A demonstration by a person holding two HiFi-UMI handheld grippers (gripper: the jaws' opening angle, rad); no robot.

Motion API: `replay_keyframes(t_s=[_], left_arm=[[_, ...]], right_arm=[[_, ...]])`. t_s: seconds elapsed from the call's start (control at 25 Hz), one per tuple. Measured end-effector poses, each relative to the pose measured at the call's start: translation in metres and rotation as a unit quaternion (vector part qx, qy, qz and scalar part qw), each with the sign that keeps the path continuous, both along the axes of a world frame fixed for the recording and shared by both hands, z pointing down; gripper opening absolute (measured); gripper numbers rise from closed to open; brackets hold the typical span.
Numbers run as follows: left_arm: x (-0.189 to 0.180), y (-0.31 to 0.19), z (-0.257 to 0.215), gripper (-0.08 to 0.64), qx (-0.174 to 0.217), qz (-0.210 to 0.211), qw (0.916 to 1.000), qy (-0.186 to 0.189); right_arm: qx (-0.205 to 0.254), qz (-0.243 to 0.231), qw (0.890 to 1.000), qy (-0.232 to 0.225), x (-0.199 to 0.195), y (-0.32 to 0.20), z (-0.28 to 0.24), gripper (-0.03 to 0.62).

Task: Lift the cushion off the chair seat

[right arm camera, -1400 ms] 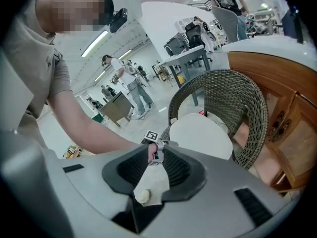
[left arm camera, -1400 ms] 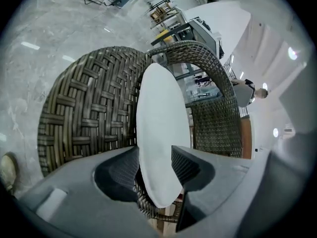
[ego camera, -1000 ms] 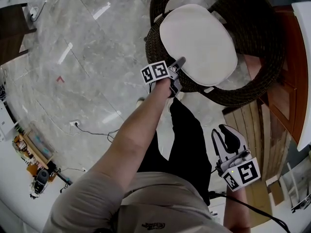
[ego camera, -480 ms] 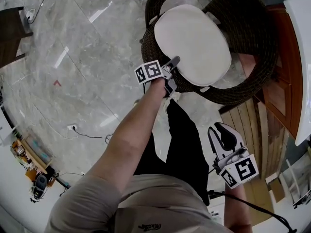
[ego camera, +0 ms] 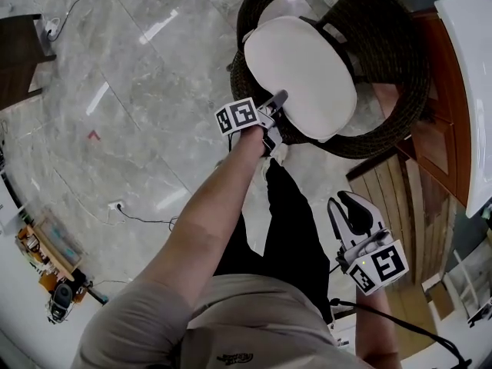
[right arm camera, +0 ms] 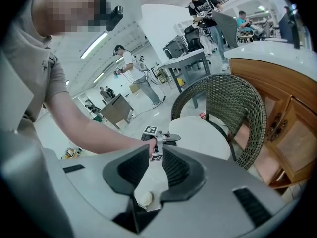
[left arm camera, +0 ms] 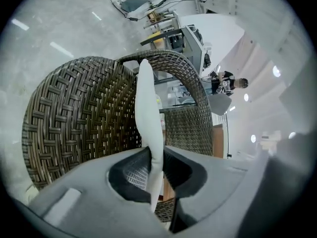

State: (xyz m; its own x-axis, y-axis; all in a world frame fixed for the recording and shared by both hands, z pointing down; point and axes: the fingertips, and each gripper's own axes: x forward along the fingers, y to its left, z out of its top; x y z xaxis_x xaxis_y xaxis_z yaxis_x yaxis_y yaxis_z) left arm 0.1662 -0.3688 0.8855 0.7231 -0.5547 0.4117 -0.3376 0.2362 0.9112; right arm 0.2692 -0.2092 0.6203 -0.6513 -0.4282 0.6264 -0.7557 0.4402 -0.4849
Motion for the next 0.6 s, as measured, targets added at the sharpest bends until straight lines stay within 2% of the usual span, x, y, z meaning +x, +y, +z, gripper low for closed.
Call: replay_keyframes(t_s=[0.24, 0.6], left_arm=[[-0.013, 0.019, -0.034, 0.058, 0.015, 0.009, 0.9998, 0.007], [-0.06, 0.07, -0.103, 0.055, 0.035, 0.01, 0.9991, 0.024]], right_arm=[[0.016, 0.006, 1.0, -0.002, -0.013, 0.01, -0.021, 0.091], [0.049, -0.008, 0.999, 0.001, -0.051, 0.034, -0.065, 0.091]])
